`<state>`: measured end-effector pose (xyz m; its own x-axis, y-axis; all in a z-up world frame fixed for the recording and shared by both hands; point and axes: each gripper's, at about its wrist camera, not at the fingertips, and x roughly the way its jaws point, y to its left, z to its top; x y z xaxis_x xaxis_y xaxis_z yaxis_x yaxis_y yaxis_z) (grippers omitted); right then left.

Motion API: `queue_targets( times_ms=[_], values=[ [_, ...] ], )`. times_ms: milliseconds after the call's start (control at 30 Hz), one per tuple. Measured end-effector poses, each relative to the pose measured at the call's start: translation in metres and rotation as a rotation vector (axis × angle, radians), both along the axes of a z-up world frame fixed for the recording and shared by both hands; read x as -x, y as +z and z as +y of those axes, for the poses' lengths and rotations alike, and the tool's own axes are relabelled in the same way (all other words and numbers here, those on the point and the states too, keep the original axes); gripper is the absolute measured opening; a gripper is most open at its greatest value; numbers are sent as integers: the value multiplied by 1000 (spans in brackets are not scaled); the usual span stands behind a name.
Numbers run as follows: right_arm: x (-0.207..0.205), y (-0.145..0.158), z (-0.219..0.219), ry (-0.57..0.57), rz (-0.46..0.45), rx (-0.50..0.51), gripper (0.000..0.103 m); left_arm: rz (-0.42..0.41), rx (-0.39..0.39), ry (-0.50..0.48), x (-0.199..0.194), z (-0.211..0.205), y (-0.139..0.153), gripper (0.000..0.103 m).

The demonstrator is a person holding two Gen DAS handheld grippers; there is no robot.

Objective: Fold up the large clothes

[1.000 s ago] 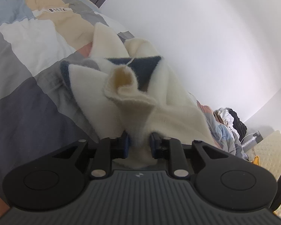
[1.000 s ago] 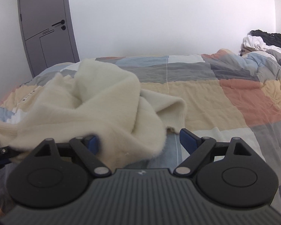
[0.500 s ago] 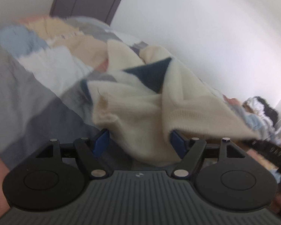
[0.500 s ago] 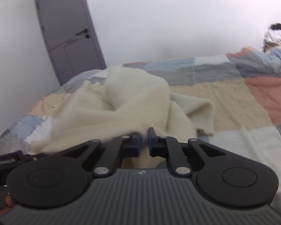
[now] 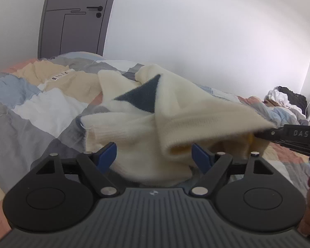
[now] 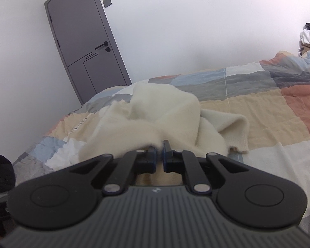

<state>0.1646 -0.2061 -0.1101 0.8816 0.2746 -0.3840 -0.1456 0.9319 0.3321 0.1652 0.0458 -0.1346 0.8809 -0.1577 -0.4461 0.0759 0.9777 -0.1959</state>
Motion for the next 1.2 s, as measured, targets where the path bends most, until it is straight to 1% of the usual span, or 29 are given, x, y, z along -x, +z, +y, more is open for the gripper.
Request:
queue_targets(
  times_ms=[33, 100, 233, 300, 333, 367, 400, 433, 467, 500, 533, 567, 600, 667, 700, 733, 833, 933, 967, 1000, 1033, 1067, 1133, 1200],
  values=[
    [0, -1, -1, -1, 1, -4, 8, 4, -8, -6, -3, -1, -2, 78],
    [0, -1, -1, -1, 5, -10, 8, 10, -18, -11, -9, -4, -6, 71],
    [-2, -3, 0, 7, 15, -6, 8, 7, -17, -15, -27, -10, -12, 68],
    [-3, -6, 0, -1, 31, 2, 9, 8, -14, -14, -41, -13, -15, 61],
    [-5, -8, 0, -10, 45, 13, 10, 17, -19, -21, -49, -15, -18, 58],
    [-6, -10, 1, -20, 62, 32, 10, 29, -28, -34, -56, -17, -21, 48],
    [-9, -14, 2, -30, 83, 60, 10, 39, -37, -42, -61, -18, -25, 36],
    [-12, -18, 3, -42, 108, 84, 10, 42, -35, -45, -63, -18, -28, 30],
    [-16, -24, 3, -50, 142, 100, 11, 33, -22, -42, -63, -17, -30, 18],
    [-21, -30, 3, -50, 180, 106, 11, 15, -4, -36, -61, -15, -28, 13],
    [-25, -37, 4, -50, 220, 107, 14, -3, 12, -33, -59, -13, -25, 11],
    [-29, -43, 5, -56, 255, 108, 22, -23, 27, -27, -57, -11, -21, 10],
    [-32, -51, 7, -59, 293, 107, 25, -42, 44, -21, -54, -9, -16, 10],
    [-36, -64, 14, -51, 344, 116, 26, -60, 81, -14, -50, -5, -9, 10],
    [-35, -68, 18, -51, 349, 125, 26, -64, 96, -7, -47, -3, -6, 10],
    [-34, -69, 20, -61, 338, 139, 26, -65, 105, -2, -45, -2, -5, 10],
    [-27, -65, 20, -110, 294, 158, 22, -69, 130, 16, -38, 1, -3, 10],
    [-15, -55, 8, -212, 226, 113, 23, -87, 184, 20, -29, 4, 3, 10],
    [-11, -50, 5, -231, 199, 95, 18, -102, 187, 23, -26, 2, 6, 10],
    [-8, -40, 2, -241, 167, 79, 16, -120, 174, 27, -23, -1, 11, 10],
    [-5, -28, 0, -252, 126, 89, 13, -133, 161, 25, -19, -5, 17, 10],
    [-2, -14, -1, -264, 76, 111, 12, -147, 167, 23, -16, -7, 24, 10],
    [2, 17, -6, -265, -14, 131, 12, -171, 209, 32, -12, -8, 44, 10],
    [1, 53, -11, -260, -111, 161, 12, -206, 230, 37, -10, -11, 70, 10]
  ],
)
